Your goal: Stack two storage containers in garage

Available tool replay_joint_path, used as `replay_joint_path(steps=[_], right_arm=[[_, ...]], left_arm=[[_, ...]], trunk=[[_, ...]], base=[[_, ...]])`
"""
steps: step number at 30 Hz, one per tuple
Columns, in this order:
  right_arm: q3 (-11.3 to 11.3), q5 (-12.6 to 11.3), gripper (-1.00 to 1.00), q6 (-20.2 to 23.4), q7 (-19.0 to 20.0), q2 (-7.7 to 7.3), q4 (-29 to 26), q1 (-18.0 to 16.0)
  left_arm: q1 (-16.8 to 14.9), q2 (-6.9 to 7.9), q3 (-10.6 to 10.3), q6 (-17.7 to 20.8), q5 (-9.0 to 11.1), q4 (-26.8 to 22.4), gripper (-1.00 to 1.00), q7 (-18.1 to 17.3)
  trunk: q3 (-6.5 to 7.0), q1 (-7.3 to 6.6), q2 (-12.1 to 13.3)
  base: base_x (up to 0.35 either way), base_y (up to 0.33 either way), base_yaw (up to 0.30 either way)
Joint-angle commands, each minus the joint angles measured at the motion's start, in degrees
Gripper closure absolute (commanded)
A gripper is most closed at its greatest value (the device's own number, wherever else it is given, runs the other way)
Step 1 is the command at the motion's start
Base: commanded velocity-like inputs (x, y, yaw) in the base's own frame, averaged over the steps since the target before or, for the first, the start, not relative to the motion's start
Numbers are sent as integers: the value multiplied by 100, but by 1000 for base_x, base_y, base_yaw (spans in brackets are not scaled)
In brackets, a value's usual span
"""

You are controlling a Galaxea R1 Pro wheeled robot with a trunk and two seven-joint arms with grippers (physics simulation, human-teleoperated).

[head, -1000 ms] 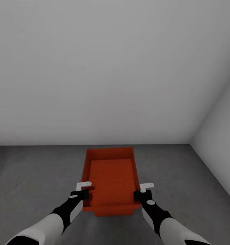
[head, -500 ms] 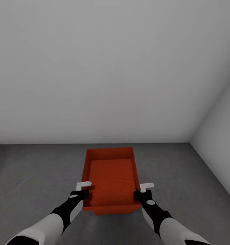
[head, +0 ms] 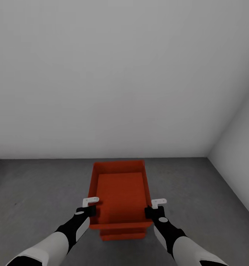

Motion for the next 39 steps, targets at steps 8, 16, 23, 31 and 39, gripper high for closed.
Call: replay_joint_path(steps=[8, 16, 23, 31, 39], right_arm=[[-165, 36, 100, -24, 1, 80, 17, 1], [-168, 36, 100, -24, 1, 75, 14, 1], [-165, 36, 100, -23, 1, 75, 13, 1], [-166, 36, 100, -23, 1, 75, 15, 1], [-170, 36, 100, -23, 1, 75, 14, 1]], left_arm=[[-5, 0, 157, -269, 82, -89, 100, 77], [-5, -3, 157, -269, 83, -89, 100, 77], [-5, -12, 157, -269, 83, -89, 100, 77], [-5, -11, 157, -269, 85, -82, 100, 79], [-5, -13, 157, -269, 90, -88, 100, 77]], trunk=[[-6, 3, -4], [-6, 3, -4], [-6, 3, -4], [-60, 69, -124], [-150, 179, -325]], base=[[84, 0, 0], [3, 0, 0], [0, 0, 0], [0, 0, 0], [0, 0, 0]])
